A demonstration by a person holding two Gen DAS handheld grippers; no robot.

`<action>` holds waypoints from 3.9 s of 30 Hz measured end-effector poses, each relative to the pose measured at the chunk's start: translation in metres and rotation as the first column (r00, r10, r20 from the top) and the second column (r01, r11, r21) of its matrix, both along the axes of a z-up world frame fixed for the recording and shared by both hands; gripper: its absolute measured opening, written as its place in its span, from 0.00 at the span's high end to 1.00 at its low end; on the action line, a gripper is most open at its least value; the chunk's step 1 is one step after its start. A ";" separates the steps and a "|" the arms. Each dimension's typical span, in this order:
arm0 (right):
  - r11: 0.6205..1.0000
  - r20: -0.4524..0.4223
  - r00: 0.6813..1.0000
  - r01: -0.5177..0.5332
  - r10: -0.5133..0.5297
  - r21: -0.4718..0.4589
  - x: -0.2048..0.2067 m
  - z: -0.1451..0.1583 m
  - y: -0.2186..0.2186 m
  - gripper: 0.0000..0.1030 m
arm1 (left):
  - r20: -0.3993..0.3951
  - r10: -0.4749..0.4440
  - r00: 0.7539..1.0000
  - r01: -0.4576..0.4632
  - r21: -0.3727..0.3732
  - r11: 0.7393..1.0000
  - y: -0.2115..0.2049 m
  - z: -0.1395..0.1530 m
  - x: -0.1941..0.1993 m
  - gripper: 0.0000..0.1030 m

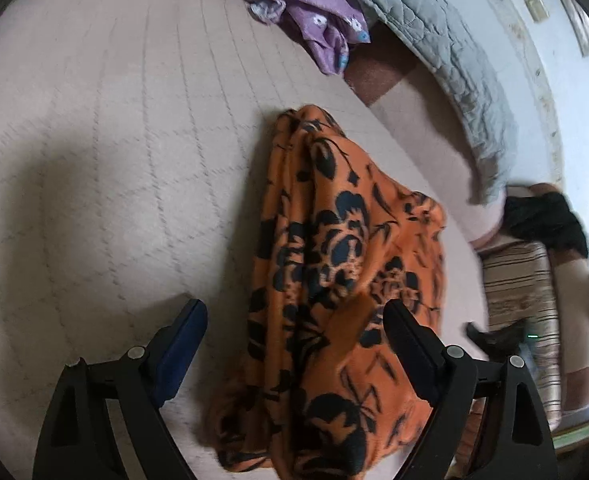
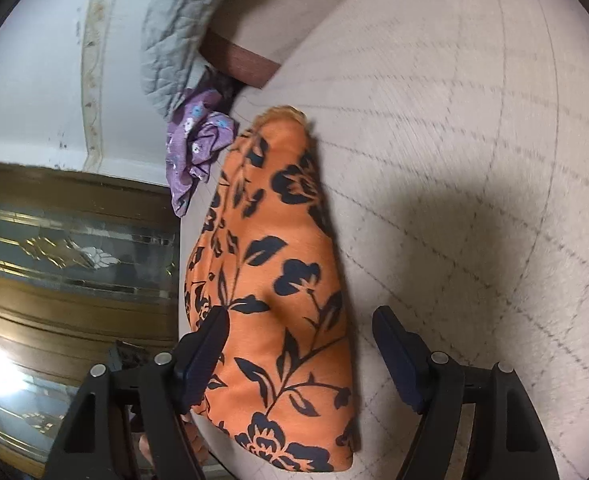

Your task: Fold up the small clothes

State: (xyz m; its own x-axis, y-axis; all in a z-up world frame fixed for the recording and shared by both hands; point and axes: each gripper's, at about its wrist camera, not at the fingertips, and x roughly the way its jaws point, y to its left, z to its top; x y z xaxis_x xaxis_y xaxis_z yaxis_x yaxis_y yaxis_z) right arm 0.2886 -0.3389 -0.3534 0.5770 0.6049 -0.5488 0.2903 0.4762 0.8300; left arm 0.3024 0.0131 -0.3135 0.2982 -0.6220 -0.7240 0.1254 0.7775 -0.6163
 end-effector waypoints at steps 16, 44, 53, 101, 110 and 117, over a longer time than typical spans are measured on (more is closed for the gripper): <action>0.992 0.144 0.982 -0.122 0.119 0.013 0.029 -0.013 0.038 0.19 | -0.053 -0.101 0.993 0.090 -0.174 0.981 0.001 -0.012 0.033 0.06; 0.975 0.275 0.961 0.034 0.029 -0.220 -0.022 0.055 0.029 0.61 | 0.151 -0.124 0.981 0.140 -0.103 0.985 -0.041 0.037 0.017 0.64; 0.958 0.306 0.952 0.073 0.015 -0.277 -0.118 0.073 -0.001 0.61 | 0.228 -0.201 0.953 0.211 -0.017 0.977 -0.050 0.047 -0.031 0.64; 0.581 0.438 0.899 0.341 0.029 -0.739 -0.325 0.267 0.082 0.30 | 0.775 -0.091 0.625 -0.432 0.441 0.787 -0.048 0.247 -0.222 0.00; 0.560 0.492 0.869 0.383 0.050 -0.735 -0.349 0.288 0.094 0.29 | 0.815 -0.103 0.570 -0.468 0.426 0.774 -0.042 0.269 -0.253 0.00; 0.547 0.498 0.865 0.387 0.062 -0.742 -0.351 0.293 0.099 0.29 | 0.817 -0.095 0.569 -0.475 0.421 0.773 -0.034 0.278 -0.257 0.00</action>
